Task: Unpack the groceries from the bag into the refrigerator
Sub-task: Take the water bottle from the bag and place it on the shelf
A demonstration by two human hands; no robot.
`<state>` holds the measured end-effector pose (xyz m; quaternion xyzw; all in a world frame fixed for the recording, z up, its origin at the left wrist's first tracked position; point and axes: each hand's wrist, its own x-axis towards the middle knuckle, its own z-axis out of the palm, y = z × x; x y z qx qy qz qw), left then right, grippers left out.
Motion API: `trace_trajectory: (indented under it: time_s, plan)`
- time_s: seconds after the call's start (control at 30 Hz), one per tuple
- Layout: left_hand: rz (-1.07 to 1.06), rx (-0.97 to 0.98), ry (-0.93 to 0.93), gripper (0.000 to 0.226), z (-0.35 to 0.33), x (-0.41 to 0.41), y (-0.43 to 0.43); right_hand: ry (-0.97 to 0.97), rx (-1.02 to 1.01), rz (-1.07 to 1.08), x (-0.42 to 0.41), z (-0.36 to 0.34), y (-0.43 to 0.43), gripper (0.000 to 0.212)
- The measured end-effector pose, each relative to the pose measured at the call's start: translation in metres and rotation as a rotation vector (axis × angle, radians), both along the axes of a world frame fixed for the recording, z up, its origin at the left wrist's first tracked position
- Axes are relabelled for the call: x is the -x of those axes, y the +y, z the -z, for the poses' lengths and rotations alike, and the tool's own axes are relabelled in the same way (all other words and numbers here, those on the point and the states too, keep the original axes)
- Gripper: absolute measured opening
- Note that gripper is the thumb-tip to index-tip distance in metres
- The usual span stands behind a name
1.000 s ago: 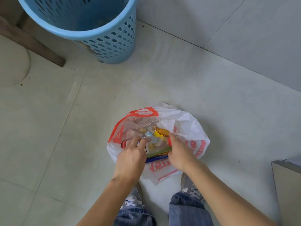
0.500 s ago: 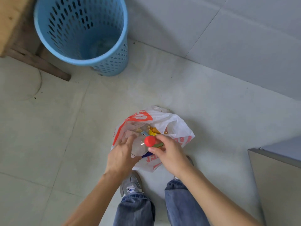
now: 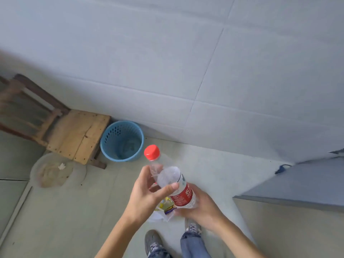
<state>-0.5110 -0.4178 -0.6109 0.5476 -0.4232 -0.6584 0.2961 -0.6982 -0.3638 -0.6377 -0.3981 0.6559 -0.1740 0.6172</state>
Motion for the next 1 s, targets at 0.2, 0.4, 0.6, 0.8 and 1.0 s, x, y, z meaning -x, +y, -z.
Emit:
trace_trajectory:
  time_s: [0.2, 0.4, 0.6, 0.8, 1.0]
  plan:
    - [0.035, 0.157, 0.196, 0.065, -0.186, 0.045, -0.016, -0.009, 0.244, 0.108, 0.026, -0.193, 0.029, 0.052]
    - [0.214, 0.249, 0.381, 0.088, -0.317, 0.086, -0.015, -0.008, 0.465, 0.292, 0.075, -0.323, 0.090, 0.046]
    - [0.383, 0.311, 0.288, 0.055, -0.396, 0.173, 0.019, 0.061, 0.629, 0.519, 0.143, -0.399, 0.169, 0.061]
    - [0.630, 0.480, 0.249, 0.039, -0.462, 0.291, 0.087, 0.101, 0.758, 0.702, 0.214, -0.451, 0.247, 0.054]
    - [0.883, 0.665, 0.185, 0.024, -0.503, 0.401, 0.157, 0.235, 0.984, 0.809, 0.282, -0.497, 0.308, 0.061]
